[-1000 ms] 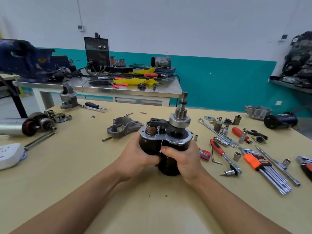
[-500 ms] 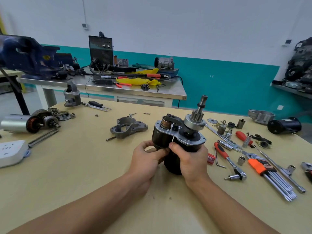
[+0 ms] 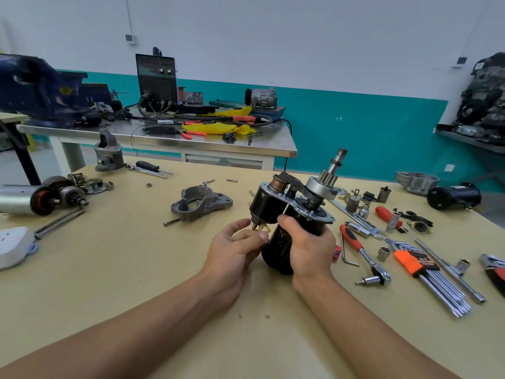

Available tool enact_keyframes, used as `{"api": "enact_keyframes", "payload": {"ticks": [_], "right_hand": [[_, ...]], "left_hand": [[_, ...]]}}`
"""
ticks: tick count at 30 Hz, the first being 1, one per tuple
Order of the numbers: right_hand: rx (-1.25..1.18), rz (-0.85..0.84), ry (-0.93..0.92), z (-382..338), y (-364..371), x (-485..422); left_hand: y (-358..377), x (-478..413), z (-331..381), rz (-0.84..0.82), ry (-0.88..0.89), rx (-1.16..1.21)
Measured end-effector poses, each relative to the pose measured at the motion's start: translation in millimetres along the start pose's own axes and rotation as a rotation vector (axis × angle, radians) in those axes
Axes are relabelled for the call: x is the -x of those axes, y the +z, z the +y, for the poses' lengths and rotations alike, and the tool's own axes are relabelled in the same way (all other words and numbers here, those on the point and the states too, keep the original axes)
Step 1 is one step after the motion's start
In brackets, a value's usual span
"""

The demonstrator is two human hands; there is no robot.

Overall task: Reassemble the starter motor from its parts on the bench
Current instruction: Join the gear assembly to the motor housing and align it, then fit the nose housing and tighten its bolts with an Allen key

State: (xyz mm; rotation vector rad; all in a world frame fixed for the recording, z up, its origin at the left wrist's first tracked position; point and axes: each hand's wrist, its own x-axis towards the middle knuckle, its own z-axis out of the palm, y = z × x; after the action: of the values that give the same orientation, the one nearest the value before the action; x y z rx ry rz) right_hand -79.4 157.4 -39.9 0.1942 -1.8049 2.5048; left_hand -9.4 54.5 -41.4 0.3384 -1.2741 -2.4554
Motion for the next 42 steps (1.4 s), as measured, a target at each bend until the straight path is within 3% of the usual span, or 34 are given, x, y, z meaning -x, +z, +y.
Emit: {"api": "enact_keyframes", "payload": {"ticks": [5, 8, 14, 20, 23, 25, 28, 29, 32, 35, 42], "right_hand": [[-0.05, 0.046, 0.079, -2, 0, -2], [-0.062, 0.068, 0.097, -1, -4, -5], [-0.075, 0.054, 0.053, -3, -8, -9], [-0.044, 0.032, 0.054, -2, -8, -8], [-0.025, -0.004, 0.043, -1, -11, -10], [0.004, -0.045, 0.028, 0, -14, -12], [0.071, -0.12, -0.026, 0, -16, -12], [0.092, -0.145, -0.042, 0, -16, -11], [0.117, -0.208, -0.088, 0, -17, -8], [0.143, -0.266, -0.138, -1, -18, -7], [0.192, -0.346, -0.179, -1, -19, -5]], "left_hand": [[-3, 0, 3, -0.043, 0.001, 0.032], [-6, 0, 2, 0.022, 0.024, 0.057], [-5, -2, -3, 0.109, 0.091, -0.198], [-5, -1, 1, 0.078, 0.04, -0.399], [-13, -4, 11, 0.032, 0.058, -0.652], [-24, -14, 33, 0.036, 0.173, -0.799], [-48, -45, 84, 0.266, 0.492, -1.228], [-57, -58, 100, 0.343, 0.502, -1.436], [-79, -87, 118, 0.406, 0.137, -1.849], [-91, -104, 103, 0.348, -0.026, -1.847], [-96, -115, 93, 0.447, 0.094, -1.599]]}}
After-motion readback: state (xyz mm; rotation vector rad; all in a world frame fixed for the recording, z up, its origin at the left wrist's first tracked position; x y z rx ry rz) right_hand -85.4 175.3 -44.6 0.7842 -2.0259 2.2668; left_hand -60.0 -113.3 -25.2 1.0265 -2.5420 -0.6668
